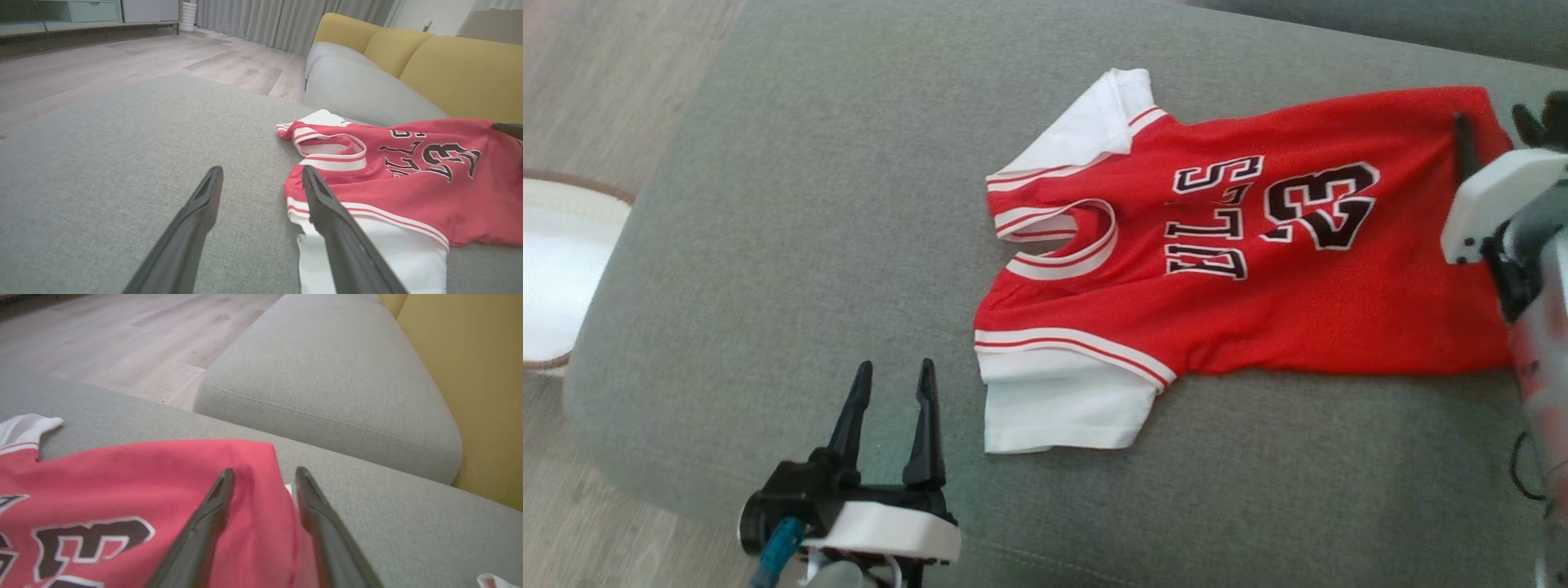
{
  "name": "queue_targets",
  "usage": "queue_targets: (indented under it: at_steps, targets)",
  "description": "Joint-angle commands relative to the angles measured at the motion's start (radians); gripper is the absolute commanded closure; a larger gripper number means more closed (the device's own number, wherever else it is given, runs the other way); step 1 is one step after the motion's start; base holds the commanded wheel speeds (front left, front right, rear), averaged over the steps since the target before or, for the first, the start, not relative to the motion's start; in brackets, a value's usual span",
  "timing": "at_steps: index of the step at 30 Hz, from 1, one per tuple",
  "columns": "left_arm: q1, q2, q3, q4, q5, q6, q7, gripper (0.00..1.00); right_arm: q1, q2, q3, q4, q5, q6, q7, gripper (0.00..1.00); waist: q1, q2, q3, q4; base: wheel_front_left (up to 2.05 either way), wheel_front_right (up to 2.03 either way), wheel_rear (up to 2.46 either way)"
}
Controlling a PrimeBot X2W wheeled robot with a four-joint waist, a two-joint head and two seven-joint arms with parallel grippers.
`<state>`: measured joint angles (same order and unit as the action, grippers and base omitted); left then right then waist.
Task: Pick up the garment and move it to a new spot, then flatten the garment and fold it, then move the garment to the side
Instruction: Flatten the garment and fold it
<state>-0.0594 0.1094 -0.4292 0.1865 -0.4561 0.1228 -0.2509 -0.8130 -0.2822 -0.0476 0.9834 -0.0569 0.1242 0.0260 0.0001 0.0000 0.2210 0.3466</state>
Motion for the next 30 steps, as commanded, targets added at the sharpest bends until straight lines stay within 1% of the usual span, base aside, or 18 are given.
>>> queue_targets:
  at_steps: [1, 5, 9, 13, 16, 23, 27, 30]
  targets:
    - [-0.03, -0.001, 0.042, -0.024, 0.014, -0.002, -0.011, 0.0, -0.036, 0.019, 0.012, -0.019, -0.007, 0.007, -0.03, 0.0, -0.0001, 0.0, -0.004, -0.016, 0.0, 0.0, 0.0]
    - [-0.026, -0.003, 0.054, -0.021, 0.023, -0.008, -0.011, 0.0, -0.034, 0.037, 0.021, 0.001, -0.004, 0.007, -0.097, 0.0, -0.0001, 0.0, -0.023, -0.06, 0.0, 0.0, 0.0]
    - [-0.018, -0.003, 0.063, -0.023, 0.033, -0.012, -0.011, 0.0, 0.002, 0.05, 0.032, 0.0, 0.028, 0.007, -0.163, 0.0, -0.0001, 0.0, -0.053, -0.109, 0.0, 0.0, 0.0]
    - [-0.003, 0.001, 0.07, -0.028, 0.039, -0.013, -0.011, 0.0, 0.078, 0.066, 0.046, -0.024, 0.069, 0.007, -0.218, 0.0, -0.0001, 0.0, -0.087, -0.157, 0.0, 0.0, 0.0]
    - [0.01, 0.006, 0.074, -0.031, 0.04, -0.008, -0.011, 0.0, 0.165, 0.078, 0.049, -0.061, 0.097, 0.007, -0.242, 0.0, -0.0001, 0.0, -0.113, -0.185, 0.0, 0.0, 0.0]
    - [0.034, 0.021, 0.078, -0.048, 0.037, 0.001, -0.006, 0.0, 0.38, 0.101, 0.031, -0.166, 0.126, 0.007, -0.244, 0.0, -0.0001, 0.0, -0.134, -0.228, 0.0, 0.0, 0.0]
    - [0.032, 0.026, 0.073, -0.06, 0.038, 0.002, 0.0, 0.0, 0.451, 0.108, 0.009, -0.234, 0.113, 0.007, -0.208, 0.0, -0.0001, 0.0, -0.12, -0.231, 0.0, 0.0, 0.0]
    - [0.027, 0.029, 0.069, -0.064, 0.039, 0.004, 0.005, 0.0, 0.469, 0.106, 0.001, -0.273, 0.09, 0.007, -0.177, 0.0, -0.0001, 0.0, -0.102, -0.225, 0.0, 0.0, 0.0]
